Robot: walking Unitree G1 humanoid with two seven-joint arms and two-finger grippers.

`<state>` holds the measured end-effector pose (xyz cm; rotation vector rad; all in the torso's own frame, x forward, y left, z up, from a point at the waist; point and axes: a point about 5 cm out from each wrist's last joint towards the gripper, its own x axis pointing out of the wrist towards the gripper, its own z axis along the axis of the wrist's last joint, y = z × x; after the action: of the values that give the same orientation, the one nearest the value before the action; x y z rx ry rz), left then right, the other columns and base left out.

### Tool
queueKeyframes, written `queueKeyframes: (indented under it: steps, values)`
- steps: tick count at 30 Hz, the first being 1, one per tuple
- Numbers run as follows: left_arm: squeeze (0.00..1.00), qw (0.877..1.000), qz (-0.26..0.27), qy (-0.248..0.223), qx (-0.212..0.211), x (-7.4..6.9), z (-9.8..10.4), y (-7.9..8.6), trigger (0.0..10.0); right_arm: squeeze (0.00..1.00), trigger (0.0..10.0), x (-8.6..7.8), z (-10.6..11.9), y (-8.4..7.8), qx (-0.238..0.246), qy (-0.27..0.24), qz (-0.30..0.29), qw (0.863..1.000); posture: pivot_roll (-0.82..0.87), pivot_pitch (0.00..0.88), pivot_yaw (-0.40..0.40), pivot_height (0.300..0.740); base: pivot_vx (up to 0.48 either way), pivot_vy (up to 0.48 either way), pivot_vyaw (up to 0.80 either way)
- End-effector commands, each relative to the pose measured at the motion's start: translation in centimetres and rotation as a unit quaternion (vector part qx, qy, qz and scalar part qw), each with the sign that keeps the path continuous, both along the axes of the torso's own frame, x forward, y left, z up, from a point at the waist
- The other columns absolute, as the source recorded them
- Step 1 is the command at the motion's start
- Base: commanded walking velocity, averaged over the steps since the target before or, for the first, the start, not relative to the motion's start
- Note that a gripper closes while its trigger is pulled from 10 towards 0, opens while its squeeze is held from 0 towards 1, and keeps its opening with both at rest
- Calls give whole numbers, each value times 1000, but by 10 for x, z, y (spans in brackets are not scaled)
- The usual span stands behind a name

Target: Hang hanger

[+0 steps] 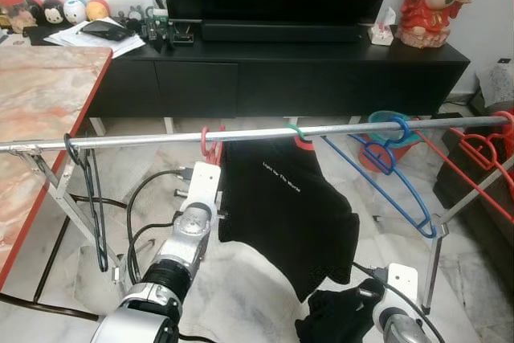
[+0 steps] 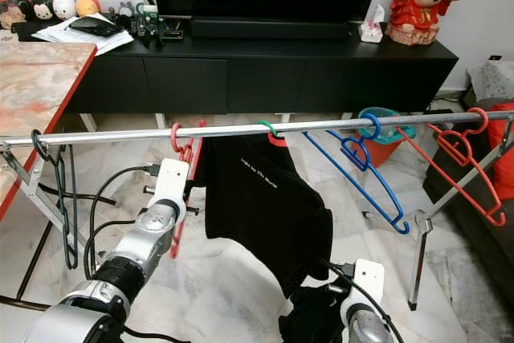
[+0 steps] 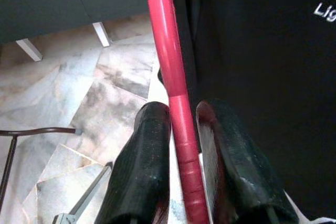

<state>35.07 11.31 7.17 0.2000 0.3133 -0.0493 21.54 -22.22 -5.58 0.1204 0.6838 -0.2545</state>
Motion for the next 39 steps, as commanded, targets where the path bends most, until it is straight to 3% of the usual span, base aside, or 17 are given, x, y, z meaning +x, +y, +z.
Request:
queueKeyframes:
  steps: [1,15,16,17,22,23,25,39]
  values:
    - [0,1000,-4,-4,4,4,5,-4,10000,0,10000,3,3,-5,-4,-6,-2,1000,-17,0,-93,740,0,0,0]
    - [0,1000,10,-22,-6,13,16,-8,10000,0,10000,2,3,-7,-5,-5,-2,1000,-24,0,-96,740,0,0,0]
    - [0,1000,10,-21,-6,13,16,-8,9216,0,10000,2,3,-7,-5,-5,-2,1000,-26,0,-96,740,0,0,0]
    - [0,1000,10,-20,-6,13,15,-9,9608,0,10000,2,3,-7,-5,-5,-2,1000,-27,0,-96,740,0,0,0]
    - [0,1000,7,-16,-4,13,13,-11,9490,0,10000,2,3,-6,-5,-5,-1,1000,-28,0,-98,740,0,0,0]
    - [0,1000,7,-16,-4,13,13,-11,9137,0,10000,2,3,-6,-5,-5,0,1000,-28,0,-98,740,0,0,0]
    - [0,1000,9,-15,-3,13,12,-11,0,0,10000,2,3,-6,-5,-5,0,1000,-30,0,-99,740,0,0,0]
    - [0,1000,18,-16,-5,12,11,-10,0,0,10000,3,4,-7,-6,-5,1,1000,-32,0,-102,740,0,0,0]
